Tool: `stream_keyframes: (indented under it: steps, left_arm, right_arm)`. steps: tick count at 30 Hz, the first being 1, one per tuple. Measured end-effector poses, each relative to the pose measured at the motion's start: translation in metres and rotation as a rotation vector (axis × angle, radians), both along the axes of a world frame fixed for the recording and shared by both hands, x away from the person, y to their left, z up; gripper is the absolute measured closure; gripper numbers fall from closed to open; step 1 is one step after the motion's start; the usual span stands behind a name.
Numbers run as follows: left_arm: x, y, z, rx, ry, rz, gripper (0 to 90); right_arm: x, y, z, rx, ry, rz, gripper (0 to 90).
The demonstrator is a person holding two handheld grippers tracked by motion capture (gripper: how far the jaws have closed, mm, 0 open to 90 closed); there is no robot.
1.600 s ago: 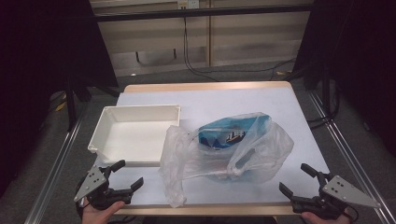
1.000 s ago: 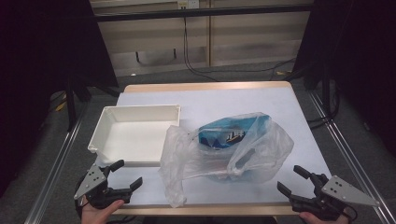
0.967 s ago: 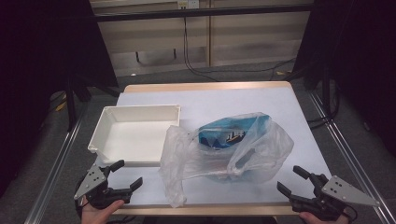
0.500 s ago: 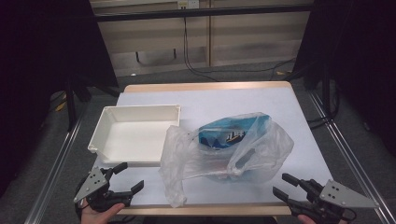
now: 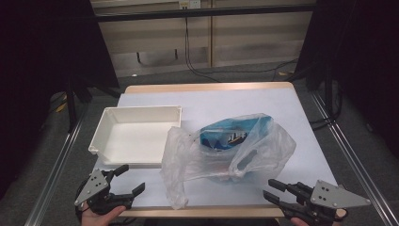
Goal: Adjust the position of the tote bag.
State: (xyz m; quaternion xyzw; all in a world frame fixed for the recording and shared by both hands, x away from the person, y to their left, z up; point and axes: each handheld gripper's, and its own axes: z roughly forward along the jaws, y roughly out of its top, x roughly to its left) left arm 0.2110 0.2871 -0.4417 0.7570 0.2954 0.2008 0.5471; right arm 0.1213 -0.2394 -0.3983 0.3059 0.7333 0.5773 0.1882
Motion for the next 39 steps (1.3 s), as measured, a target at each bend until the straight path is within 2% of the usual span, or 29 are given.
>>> stream_keyframes:
  steps: [2,7,12,17,19,28,32,35,39]
  left_arm:
    - [0.0,0.001,0.001,0.006,-0.009,-0.002,14.0]
    - [-0.001,0.001,0.001,0.004,-0.001,0.002,15.0]
    - [0.0,0.0,0.001,-0.002,-0.01,-0.004,14.4]
    - [0.0,0.001,0.001,0.01,-0.008,-0.002,14.3]
    - [0.0,0.001,0.001,0.006,-0.009,-0.004,14.3]
    - [0.0,0.001,0.002,0.004,-0.01,-0.027,12.8]
    - [-0.001,0.002,0.003,-0.001,-0.01,-0.009,10.8]
    - [0.0,0.004,0.002,-0.015,-0.004,-0.008,10.8]
    - [0.0,0.003,0.002,-0.005,-0.003,-0.008,10.9]
  right_arm:
    - [0.001,0.001,0.004,0.007,-0.003,0.014,61.4]
    - [0.003,0.006,0.017,0.004,-0.026,0.04,63.8]
    - [0.007,0.012,0.032,0.006,-0.024,0.072,62.6]
    - [0.011,0.02,0.047,-0.016,-0.046,0.089,62.7]
    - [0.015,0.023,0.051,-0.011,-0.054,0.097,61.7]
    - [0.038,0.043,0.067,-0.048,-0.079,0.136,59.4]
    - [0.046,0.05,0.059,-0.088,-0.049,0.133,56.9]
    - [0.049,0.049,0.049,-0.094,-0.024,0.119,54.2]
    - [0.051,0.045,0.039,-0.116,-0.004,0.1,49.5]
